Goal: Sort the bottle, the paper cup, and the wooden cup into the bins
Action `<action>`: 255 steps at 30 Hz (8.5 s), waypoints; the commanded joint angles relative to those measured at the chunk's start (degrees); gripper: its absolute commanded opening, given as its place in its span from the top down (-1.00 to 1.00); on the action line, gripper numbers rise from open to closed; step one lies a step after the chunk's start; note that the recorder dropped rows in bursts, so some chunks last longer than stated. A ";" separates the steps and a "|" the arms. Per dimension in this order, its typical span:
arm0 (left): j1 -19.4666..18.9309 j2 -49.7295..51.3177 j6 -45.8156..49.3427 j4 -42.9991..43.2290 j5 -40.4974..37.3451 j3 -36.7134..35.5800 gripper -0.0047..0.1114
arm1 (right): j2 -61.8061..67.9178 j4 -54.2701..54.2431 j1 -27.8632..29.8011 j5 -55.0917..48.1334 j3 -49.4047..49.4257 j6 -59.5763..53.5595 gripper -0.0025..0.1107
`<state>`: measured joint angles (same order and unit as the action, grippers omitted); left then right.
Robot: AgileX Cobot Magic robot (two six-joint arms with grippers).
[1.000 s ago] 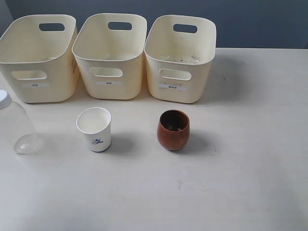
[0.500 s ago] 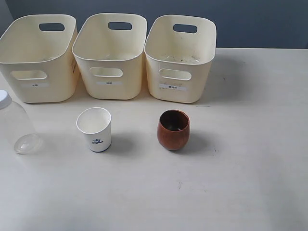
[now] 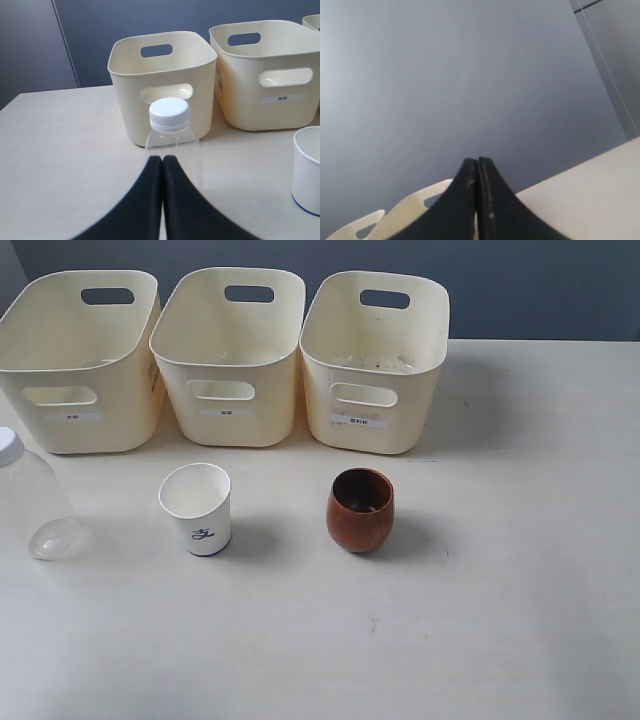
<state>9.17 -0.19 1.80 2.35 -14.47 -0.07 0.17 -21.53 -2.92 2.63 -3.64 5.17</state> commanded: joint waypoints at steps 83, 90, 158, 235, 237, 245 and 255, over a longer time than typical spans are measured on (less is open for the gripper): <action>0.16 0.19 -0.16 0.12 0.80 0.07 0.92 | 113.56 -47.39 -49.18 -26.12 -84.64 -88.21 0.47; 0.16 0.19 -0.16 0.12 0.80 0.07 0.92 | 121.90 -70.15 -52.05 -33.06 -90.21 -110.01 -0.23; 0.16 0.19 -0.16 0.12 0.80 0.07 0.92 | 99.43 -43.37 -44.04 -30.89 -89.02 -94.53 0.97; 0.16 0.19 -0.16 0.12 0.80 0.07 0.92 | 131.56 -78.42 -11.94 -51.69 -90.96 -121.37 0.09; 0.16 0.19 -0.16 0.12 0.80 0.07 0.92 | 131.56 -78.42 -11.94 -52.37 -90.96 -121.37 0.09; 0.16 0.19 -0.16 0.12 0.80 0.07 0.92 | 130.40 -78.42 -11.94 -52.48 -90.96 -120.38 0.09; 0.16 0.19 -0.16 0.12 0.80 0.07 0.92 | 111.28 -46.35 -12.07 -53.34 -90.96 -95.13 0.33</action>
<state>9.17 -0.19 1.80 2.35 -14.47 -0.07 116.26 -79.79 -15.11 -49.37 -94.13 -97.93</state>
